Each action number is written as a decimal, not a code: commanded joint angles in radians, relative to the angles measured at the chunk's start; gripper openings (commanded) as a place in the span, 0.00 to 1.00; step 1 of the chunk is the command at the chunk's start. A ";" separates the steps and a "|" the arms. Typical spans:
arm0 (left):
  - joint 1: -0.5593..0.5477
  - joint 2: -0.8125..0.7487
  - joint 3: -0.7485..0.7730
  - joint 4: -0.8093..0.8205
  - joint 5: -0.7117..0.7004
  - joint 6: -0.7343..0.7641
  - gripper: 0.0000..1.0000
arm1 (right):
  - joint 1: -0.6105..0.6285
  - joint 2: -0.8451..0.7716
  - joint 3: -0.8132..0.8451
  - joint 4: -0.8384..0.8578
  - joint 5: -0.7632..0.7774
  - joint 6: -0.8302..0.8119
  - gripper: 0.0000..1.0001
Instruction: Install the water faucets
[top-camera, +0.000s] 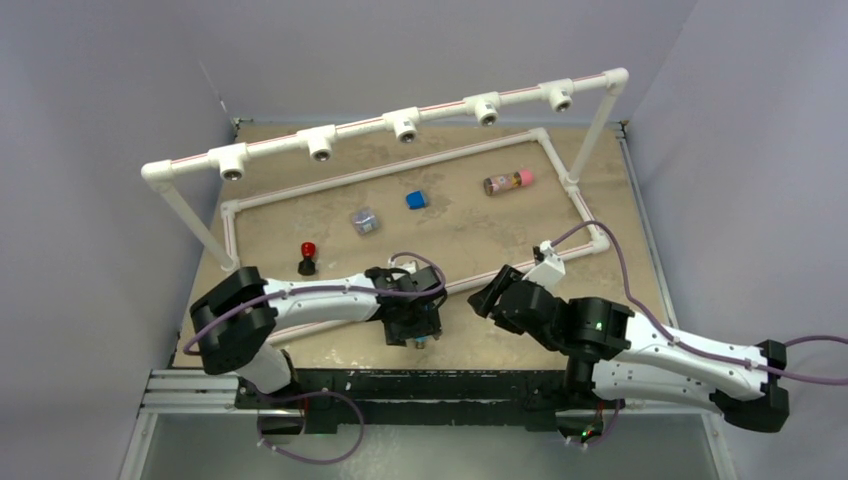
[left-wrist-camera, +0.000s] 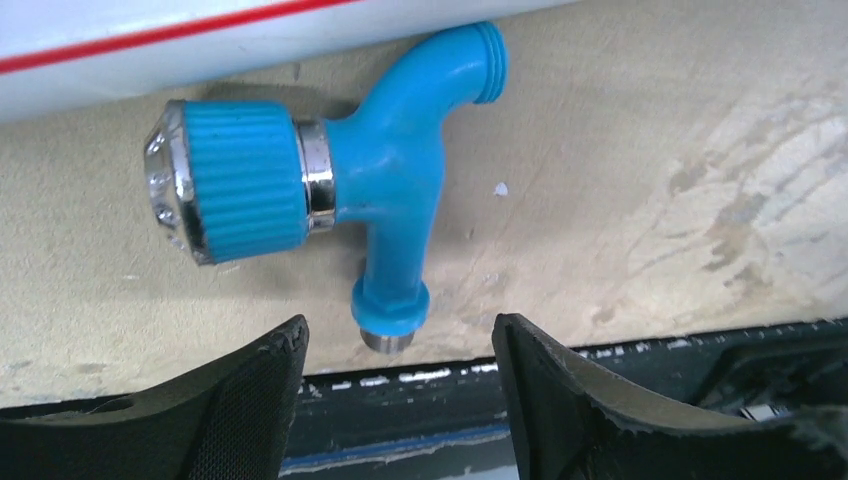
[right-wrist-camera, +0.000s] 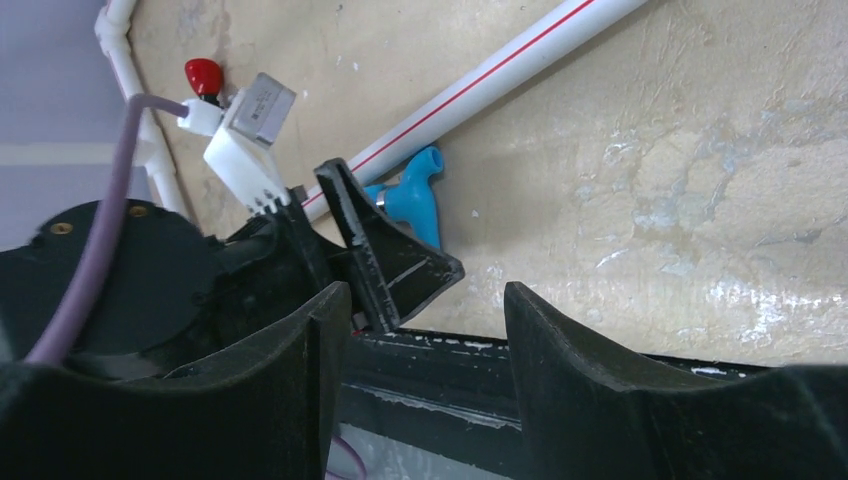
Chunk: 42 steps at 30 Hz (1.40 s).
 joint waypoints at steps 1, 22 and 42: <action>-0.038 0.069 0.047 -0.050 -0.102 -0.123 0.67 | -0.002 -0.026 -0.007 -0.011 0.013 -0.014 0.61; -0.095 0.219 0.135 -0.170 -0.252 -0.126 0.45 | -0.002 -0.058 -0.026 0.004 -0.006 -0.027 0.61; -0.096 0.125 0.093 -0.154 -0.278 0.028 0.00 | -0.003 -0.069 -0.027 0.003 -0.024 -0.041 0.60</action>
